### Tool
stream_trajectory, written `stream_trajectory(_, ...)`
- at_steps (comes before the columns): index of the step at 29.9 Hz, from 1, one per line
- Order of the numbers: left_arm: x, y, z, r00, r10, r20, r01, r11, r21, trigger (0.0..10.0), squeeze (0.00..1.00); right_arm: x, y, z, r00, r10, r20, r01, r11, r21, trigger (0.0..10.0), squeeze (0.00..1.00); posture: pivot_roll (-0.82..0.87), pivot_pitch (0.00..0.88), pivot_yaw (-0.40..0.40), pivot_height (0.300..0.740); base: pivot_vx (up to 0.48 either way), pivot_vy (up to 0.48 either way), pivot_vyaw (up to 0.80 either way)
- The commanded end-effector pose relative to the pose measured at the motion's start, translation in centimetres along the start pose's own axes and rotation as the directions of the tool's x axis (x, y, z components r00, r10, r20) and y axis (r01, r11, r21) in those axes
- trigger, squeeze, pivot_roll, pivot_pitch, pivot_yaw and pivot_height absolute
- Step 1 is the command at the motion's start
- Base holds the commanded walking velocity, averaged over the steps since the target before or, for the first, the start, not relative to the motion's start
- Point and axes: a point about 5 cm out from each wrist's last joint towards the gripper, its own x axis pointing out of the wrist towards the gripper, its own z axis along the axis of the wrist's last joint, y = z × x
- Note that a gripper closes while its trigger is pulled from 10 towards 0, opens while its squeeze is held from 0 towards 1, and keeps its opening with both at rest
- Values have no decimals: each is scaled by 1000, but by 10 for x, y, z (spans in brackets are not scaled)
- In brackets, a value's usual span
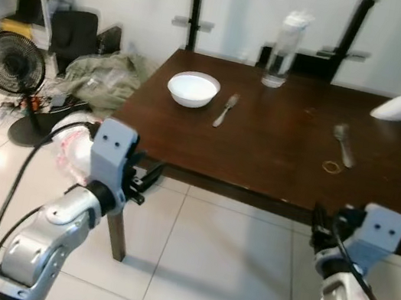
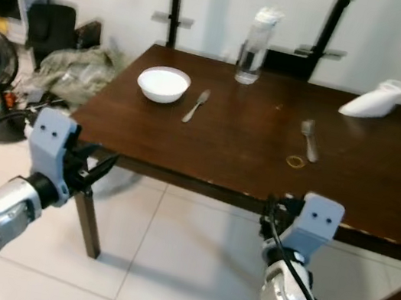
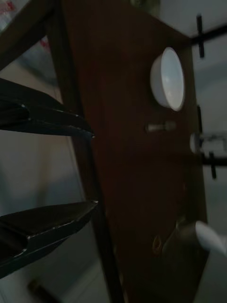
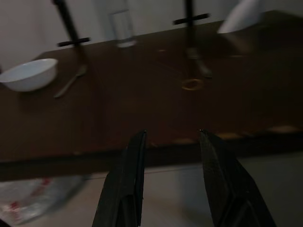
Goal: Setting the table
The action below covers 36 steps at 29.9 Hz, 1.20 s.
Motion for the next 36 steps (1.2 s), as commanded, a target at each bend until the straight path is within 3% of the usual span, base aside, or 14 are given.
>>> stream_trajectory(1, -3, 4, -7, 1000, 12, -28, -12, 1000, -5, 10000, 0, -3, 4, -5, 1000, 13, -22, -13, 1000, 1, 10000, 0, 39, 61, 87, 740, -398, 0, 0)
stream_trajectory(15, -3, 3, -10, 999, 10, -36, -11, 1000, -12, 10000, 0, -4, 4, -6, 999, 20, -30, -20, 1000, -5, 10000, 0, 34, 62, 85, 740, -363, 0, 0)
stream_trajectory(23, -3, 4, -12, 999, 21, -44, -23, 999, -27, 10000, 0, -5, 4, -7, 999, 24, -36, -24, 1000, 5, 10000, 0, 34, 65, 84, 740, 0, 0, 0)
stream_trajectory(36, -2, 6, -13, 997, 57, -54, -59, 998, -36, 10000, 0, -9, 14, -6, 991, 127, -35, -127, 992, -7, 10000, 0, 33, 69, 85, 740, 0, 0, 767)
